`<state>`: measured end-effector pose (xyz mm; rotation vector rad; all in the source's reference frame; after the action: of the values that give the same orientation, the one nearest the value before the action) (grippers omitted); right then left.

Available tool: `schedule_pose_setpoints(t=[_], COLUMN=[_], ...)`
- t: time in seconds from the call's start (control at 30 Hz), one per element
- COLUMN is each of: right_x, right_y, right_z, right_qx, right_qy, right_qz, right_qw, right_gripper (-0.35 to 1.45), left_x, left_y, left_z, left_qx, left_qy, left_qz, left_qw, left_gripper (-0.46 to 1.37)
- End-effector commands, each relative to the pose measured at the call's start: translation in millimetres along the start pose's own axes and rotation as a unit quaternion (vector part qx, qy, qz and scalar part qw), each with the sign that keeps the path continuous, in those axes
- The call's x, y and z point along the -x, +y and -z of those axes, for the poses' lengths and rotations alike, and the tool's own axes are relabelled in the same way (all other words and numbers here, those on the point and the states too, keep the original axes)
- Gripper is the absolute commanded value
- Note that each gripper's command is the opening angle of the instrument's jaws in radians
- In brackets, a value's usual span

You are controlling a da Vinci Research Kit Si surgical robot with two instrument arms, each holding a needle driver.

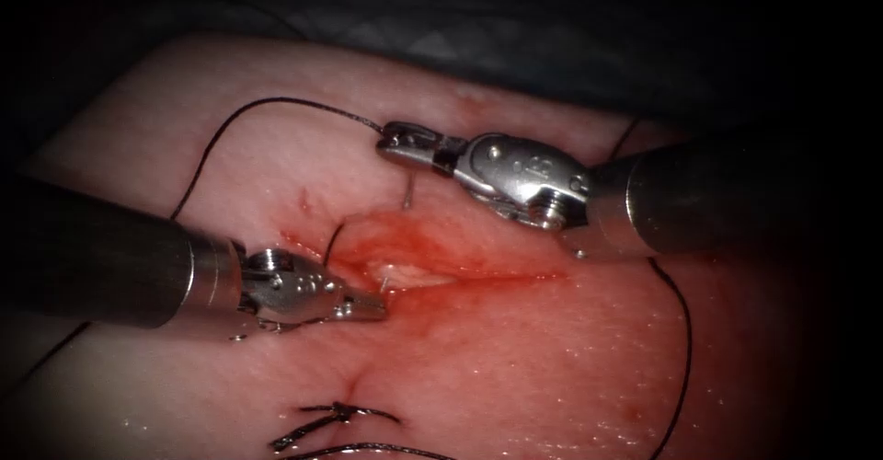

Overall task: Wound Closure
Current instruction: Use the left gripper to throw the needle through the top of the cut

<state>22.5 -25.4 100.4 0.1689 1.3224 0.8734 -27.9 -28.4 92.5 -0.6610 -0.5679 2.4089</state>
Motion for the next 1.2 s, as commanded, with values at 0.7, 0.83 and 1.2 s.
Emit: schedule_pose_setpoints(t=[0.7, 0.83, 1.2], right_x=[6.7, 7.2, 8.0], right_y=[-3.8, -6.0, -9.0], right_z=[-0.4, -0.4, 0.6], right_qx=[-0.096, -0.099, -0.074], right_qy=[-0.068, -0.083, -0.114], right_qz=[-0.343, -0.369, -0.453], right_qw=[0.932, 0.921, 0.881], right_gripper=[-0.35, -0.35, -0.35], left_x=[0.6, 0.5, 0.2], left_y=[-1.6, -1.7, -1.8], left_z=[-0.7, -0.5, -0.4], left_qx=[-0.007, -0.007, -0.008], left_qy=[0.008, 0.01, 0.012], left_qz=[0.002, 0.002, 0.003], left_qw=[0.9999, 0.9999, 0.9999], left_gripper=[-0.07, -0.09, -0.1])
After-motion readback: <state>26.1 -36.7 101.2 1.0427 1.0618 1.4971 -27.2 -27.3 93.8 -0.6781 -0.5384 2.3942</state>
